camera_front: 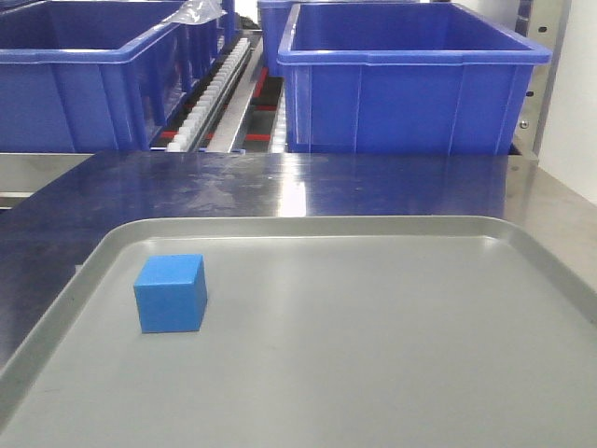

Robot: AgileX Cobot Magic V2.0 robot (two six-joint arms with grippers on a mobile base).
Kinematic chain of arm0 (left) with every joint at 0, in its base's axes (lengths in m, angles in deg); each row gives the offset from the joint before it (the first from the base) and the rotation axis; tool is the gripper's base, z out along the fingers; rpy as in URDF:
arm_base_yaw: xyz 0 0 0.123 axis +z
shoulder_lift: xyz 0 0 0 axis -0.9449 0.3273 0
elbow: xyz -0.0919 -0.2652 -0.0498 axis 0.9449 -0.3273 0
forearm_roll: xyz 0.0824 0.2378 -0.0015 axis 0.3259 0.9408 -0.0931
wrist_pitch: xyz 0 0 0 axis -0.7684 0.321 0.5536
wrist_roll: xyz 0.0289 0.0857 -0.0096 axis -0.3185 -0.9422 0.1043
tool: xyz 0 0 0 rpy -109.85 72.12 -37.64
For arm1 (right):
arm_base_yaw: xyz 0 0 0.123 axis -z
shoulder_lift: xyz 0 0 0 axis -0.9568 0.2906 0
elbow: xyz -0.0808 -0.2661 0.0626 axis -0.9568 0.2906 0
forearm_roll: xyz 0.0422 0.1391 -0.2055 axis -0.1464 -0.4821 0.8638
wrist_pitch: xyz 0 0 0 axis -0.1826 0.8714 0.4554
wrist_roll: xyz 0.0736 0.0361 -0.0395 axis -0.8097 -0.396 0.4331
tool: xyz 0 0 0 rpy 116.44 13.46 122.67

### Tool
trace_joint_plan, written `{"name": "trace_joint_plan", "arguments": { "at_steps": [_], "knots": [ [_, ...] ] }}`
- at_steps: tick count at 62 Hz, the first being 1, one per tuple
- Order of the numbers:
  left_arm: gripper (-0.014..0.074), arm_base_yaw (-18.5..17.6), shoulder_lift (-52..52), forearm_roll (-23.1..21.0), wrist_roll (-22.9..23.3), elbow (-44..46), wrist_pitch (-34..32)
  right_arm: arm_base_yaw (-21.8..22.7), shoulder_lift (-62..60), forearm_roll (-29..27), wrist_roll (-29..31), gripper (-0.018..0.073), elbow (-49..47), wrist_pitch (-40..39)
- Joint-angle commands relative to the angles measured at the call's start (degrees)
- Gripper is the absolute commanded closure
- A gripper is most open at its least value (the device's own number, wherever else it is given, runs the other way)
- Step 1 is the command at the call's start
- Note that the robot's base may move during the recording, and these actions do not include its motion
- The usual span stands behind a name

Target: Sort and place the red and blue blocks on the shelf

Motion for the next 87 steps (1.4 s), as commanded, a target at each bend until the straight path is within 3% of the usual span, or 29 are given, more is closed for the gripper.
{"name": "trace_joint_plan", "arguments": {
  "at_steps": [1, 16, 37, 65, 87],
  "knots": [
    [0.0179, -0.56, 1.87, -0.57, -0.7, 4.98, -1.1, 0.4, -0.05, 0.6, 0.53, 0.0505, -1.53, -5.16],
    [0.0179, -0.89, 8.52, -7.59, -2.81, 11.15, 1.81, 0.4, -0.05, 0.6, 0.53, 0.0505, -1.53, -5.16],
    [0.016, -8.62, 14.11, -7.59, -2.81, 14.19, 0.53, 0.4, -0.05, 0.6, 0.53, 0.0505, -1.53, -5.16],
    [0.0119, -19.24, 22.14, -6.57, -1.66, 14.19, -6.94, 0.4, -0.05, 0.6, 0.53, 0.0505, -1.53, -5.16],
    [0.012, -24.42, 28.2, -6.57, 0.84, 14.19, -8.9, 0.4, -0.05, 0.6, 0.53, 0.0505, -1.53, -5.16]
  ]
}}
